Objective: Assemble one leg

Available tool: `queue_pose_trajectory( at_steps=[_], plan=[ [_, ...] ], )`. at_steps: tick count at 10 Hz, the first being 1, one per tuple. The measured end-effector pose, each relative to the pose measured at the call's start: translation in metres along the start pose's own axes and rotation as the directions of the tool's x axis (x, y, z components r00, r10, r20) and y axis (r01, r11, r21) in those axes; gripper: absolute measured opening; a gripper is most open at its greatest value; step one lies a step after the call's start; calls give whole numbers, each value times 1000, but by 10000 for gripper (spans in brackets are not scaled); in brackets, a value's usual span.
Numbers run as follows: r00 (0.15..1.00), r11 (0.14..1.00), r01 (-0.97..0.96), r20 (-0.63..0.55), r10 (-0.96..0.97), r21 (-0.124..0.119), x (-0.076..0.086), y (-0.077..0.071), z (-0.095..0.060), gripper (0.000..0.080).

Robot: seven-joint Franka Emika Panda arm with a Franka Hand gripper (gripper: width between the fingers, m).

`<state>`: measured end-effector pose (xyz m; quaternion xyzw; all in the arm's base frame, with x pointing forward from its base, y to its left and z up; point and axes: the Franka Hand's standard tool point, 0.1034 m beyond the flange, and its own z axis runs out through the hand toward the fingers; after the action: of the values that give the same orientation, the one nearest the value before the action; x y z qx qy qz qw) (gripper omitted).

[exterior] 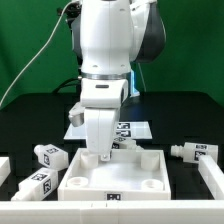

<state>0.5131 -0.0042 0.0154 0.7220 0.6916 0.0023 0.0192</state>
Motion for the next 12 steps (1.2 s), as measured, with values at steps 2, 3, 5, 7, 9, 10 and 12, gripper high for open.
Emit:
queue_pose_trajectory(
  at_steps=[2, 3, 5, 7, 9, 10, 12],
  plan=[
    [999, 999, 40, -3, -40, -13, 4, 10, -3, 51],
    [999, 999, 54, -5, -54, -7, 9, 13, -3, 51],
    [997, 997, 73, -9, -73, 33, 26, 13, 2, 51],
    [997, 996, 73, -11, -72, 44, 39, 12, 2, 51],
    [999, 998, 45, -14, -45, 41, 55, 11, 1, 51],
    [999, 998, 42, -16, -41, 42, 64, 10, 1, 51],
    [999, 998, 36, -11, -36, 52, 64, 10, 0, 51]
  ],
)
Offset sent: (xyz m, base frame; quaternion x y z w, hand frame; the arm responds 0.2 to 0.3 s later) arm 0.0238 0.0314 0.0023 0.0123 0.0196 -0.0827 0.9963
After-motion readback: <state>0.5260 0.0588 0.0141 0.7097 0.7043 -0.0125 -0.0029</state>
